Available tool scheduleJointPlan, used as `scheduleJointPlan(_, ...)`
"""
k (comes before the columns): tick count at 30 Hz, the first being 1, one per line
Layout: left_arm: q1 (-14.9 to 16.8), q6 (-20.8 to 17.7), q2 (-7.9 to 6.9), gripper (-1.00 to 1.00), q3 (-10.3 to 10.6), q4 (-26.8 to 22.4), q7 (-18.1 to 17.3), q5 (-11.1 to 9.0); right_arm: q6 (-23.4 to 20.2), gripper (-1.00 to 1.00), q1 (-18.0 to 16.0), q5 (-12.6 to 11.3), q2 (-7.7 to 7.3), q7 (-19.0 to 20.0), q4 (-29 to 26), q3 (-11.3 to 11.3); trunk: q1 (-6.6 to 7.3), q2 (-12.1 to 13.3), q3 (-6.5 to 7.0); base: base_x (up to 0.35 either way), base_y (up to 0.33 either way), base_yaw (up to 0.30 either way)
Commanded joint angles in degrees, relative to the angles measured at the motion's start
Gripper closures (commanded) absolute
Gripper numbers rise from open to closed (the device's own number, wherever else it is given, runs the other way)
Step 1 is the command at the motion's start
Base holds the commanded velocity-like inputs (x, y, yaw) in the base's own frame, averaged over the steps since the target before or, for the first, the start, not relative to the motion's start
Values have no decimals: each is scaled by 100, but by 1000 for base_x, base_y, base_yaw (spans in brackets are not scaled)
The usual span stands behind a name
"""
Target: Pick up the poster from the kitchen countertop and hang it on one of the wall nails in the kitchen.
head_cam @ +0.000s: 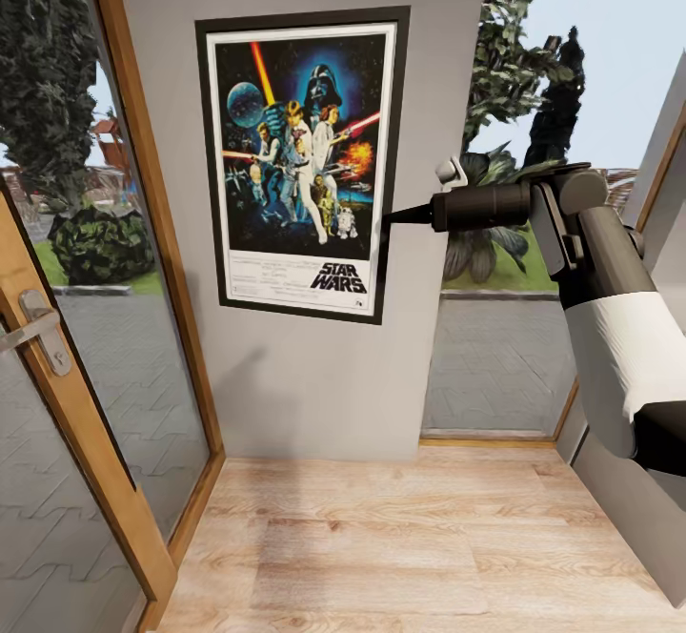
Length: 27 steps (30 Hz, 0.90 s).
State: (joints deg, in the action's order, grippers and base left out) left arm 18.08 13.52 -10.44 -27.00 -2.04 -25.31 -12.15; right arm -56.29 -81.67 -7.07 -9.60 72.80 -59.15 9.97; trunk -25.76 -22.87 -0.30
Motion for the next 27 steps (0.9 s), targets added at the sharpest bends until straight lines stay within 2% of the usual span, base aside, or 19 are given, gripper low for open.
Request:
scheduleJointPlan(1,3,11,-2,-100,28,10,-27,-60,-58,100,-4,-58,-6,-9,5,14,-2,-5,-3,0,0,0)
scheduleJointPlan(14,3,11,-2,-100,28,8,-27,-60,-58,100,-2,-63,-5,-11,6,14,-2,-5,-3,12,0,0)
scheduleJointPlan(27,3,4,-9,-100,36,1,-27,-60,-58,100,-4,-66,-3,-11,-42,14,-2,-5,-3,295,0,0)
